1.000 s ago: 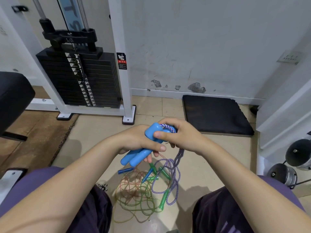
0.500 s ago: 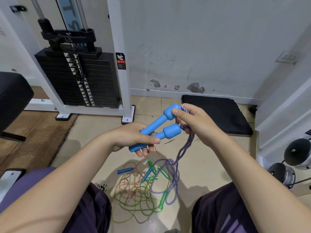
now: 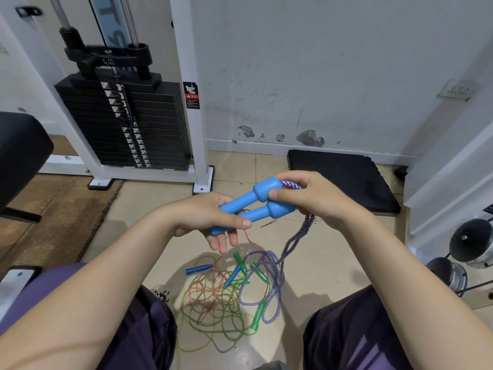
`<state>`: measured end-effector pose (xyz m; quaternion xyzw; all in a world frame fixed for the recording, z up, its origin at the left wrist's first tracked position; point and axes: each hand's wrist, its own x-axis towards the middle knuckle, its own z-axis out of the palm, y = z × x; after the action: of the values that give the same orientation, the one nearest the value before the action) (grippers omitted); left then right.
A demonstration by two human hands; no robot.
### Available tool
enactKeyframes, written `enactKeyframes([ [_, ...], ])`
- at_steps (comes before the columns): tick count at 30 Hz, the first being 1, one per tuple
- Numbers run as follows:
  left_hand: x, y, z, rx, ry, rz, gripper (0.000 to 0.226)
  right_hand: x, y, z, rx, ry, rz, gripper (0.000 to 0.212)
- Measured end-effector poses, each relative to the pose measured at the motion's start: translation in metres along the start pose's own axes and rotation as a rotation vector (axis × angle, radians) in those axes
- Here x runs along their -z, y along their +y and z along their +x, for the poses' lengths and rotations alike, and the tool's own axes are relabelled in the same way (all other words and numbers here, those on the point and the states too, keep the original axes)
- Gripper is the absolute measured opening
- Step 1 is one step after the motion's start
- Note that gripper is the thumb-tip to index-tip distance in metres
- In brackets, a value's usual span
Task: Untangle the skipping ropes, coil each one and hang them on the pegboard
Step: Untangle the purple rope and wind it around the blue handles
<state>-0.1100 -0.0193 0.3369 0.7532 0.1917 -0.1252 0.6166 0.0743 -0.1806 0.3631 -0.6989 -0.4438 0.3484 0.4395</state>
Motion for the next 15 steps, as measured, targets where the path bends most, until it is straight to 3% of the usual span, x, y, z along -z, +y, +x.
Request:
enactKeyframes([
  [5, 0.001, 0.0, -0.001, -0.094, -0.031, -0.065, 0.023, 0.001, 0.001, 0.002, -0.006, 0.028, 0.116, 0.026],
  [7, -0.001, 0.001, 0.001, -0.148, 0.027, -0.148, 0.02, 0.002, 0.002, 0.004, -0.004, 0.043, 0.234, 0.031],
  [10, -0.003, 0.003, 0.004, -0.238, 0.25, -0.329, 0.02, 0.005, 0.004, 0.007, -0.045, 0.088, 0.298, 0.034],
  [15, 0.005, 0.007, 0.008, -0.36, 0.718, -0.603, 0.014, 0.001, 0.014, 0.009, -0.115, 0.267, -0.057, 0.026],
])
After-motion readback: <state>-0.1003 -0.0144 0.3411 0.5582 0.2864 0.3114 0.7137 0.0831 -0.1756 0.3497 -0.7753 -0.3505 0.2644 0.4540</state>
